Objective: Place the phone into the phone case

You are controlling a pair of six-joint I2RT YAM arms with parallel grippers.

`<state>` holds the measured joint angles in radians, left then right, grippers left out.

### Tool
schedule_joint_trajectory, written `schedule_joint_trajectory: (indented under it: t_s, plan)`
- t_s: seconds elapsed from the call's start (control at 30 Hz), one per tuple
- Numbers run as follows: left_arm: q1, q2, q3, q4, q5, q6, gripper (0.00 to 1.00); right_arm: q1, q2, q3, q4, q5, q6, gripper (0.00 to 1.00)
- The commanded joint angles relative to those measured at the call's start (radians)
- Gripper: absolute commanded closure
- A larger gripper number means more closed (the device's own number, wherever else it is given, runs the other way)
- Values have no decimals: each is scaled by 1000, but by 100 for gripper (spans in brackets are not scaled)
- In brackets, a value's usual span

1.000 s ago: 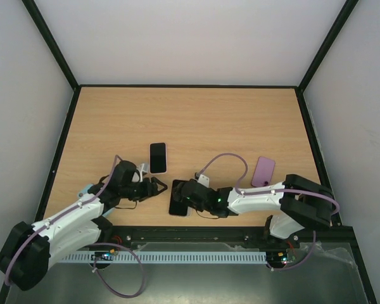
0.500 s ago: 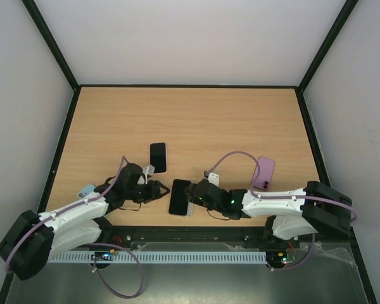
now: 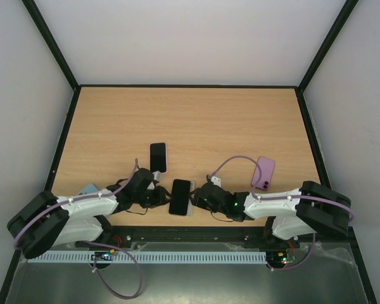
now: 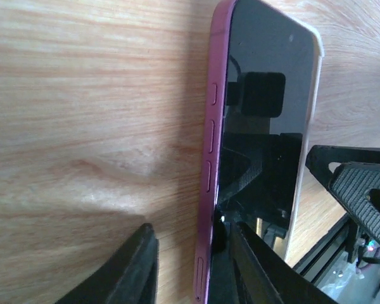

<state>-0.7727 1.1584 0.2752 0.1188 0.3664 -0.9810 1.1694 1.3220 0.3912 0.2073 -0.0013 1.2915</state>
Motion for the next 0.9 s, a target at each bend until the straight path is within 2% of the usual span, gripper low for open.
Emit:
schedule_joint_trajectory:
  t_s: [0.0,0.2,0.33,0.53,0.77,0.87]
  plan:
    - [-40,48,28,30,-36,-21,70,-8,21,-16,46,3,11,57]
    - [-96,77,63,33,-81,-45,84,-8,83,-13,97,-31,18,61]
    - [-130,106,88,38,-103,-58,89,-8,94,-15,139,-39,21,66]
    - [-168,154,124,60,-116,-75,89,-8,77,-29,208,-32,26,70]
    - [-192,199,155,52,-144,-85,82,-17,29,-73,244,12,24,71]
    - [-192,186,148,38,-166,-92,76,-39,-11,-126,323,-8,20,71]
